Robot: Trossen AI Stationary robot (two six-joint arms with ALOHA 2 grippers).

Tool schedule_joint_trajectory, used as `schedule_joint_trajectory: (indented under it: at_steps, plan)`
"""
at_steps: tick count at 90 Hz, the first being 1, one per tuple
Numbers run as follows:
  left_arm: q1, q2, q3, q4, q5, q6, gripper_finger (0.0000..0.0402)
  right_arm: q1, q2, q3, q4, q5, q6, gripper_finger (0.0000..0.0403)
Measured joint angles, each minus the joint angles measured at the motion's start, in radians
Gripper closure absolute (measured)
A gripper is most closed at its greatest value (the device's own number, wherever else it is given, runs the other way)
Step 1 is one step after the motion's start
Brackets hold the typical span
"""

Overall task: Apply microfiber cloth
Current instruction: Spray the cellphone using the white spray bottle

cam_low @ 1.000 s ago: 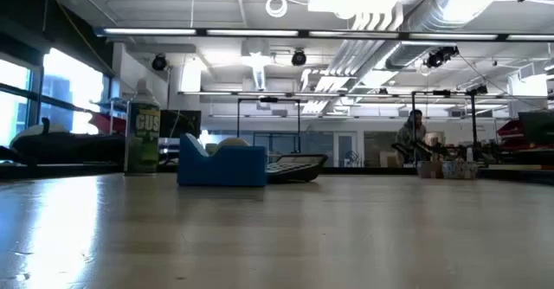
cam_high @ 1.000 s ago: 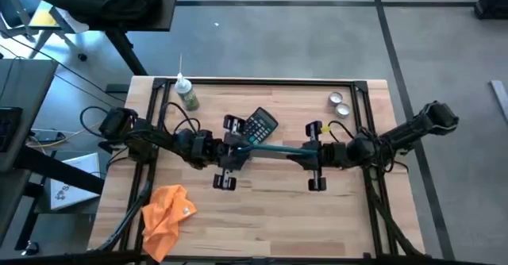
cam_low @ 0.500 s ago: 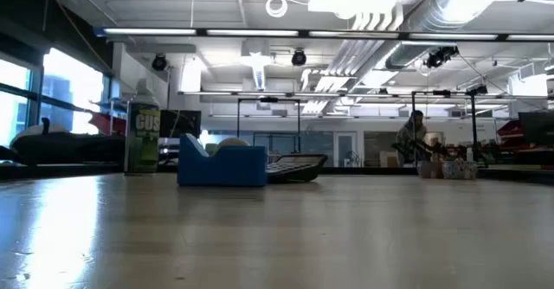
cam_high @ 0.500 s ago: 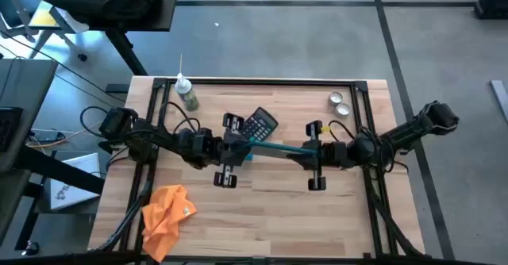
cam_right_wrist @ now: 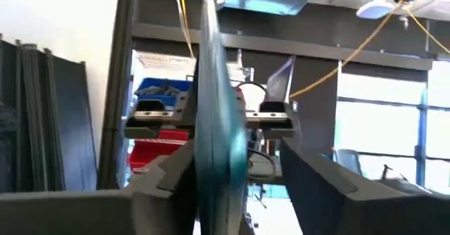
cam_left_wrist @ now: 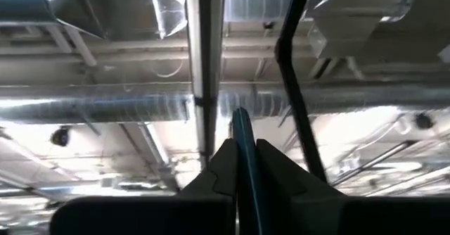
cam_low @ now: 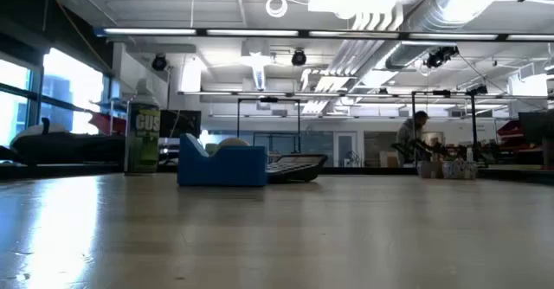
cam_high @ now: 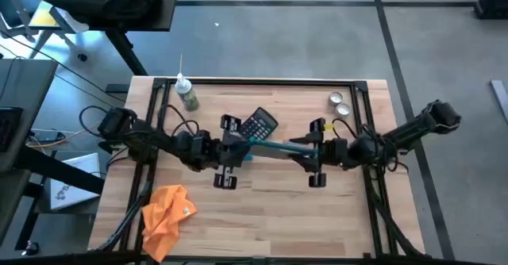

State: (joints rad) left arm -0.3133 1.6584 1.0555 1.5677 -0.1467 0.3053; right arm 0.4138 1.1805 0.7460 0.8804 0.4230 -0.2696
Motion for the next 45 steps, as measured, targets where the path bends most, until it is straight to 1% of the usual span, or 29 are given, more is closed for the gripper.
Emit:
schedule_joint_trajectory:
  at_steps: [13,19,29,45]
  plan:
    - [-0.034,-0.078,-0.060,0.000,-0.017,0.070,0.0395,0.033,-0.075,0.001,-0.140,0.102,-0.012,0.0196]
    - [-0.051,-0.127,-0.101,-0.024,-0.048,0.103,0.0395,0.045,-0.110,0.001,-0.210,0.137,-0.006,0.0188]
    - [-0.075,-0.230,-0.177,-0.130,-0.173,0.153,0.0395,0.056,-0.138,0.001,-0.339,0.165,0.053,0.0181]
    - [-0.083,-0.378,-0.291,-0.312,-0.373,0.121,0.0395,0.044,-0.099,0.001,-0.561,0.187,0.227,0.0181]
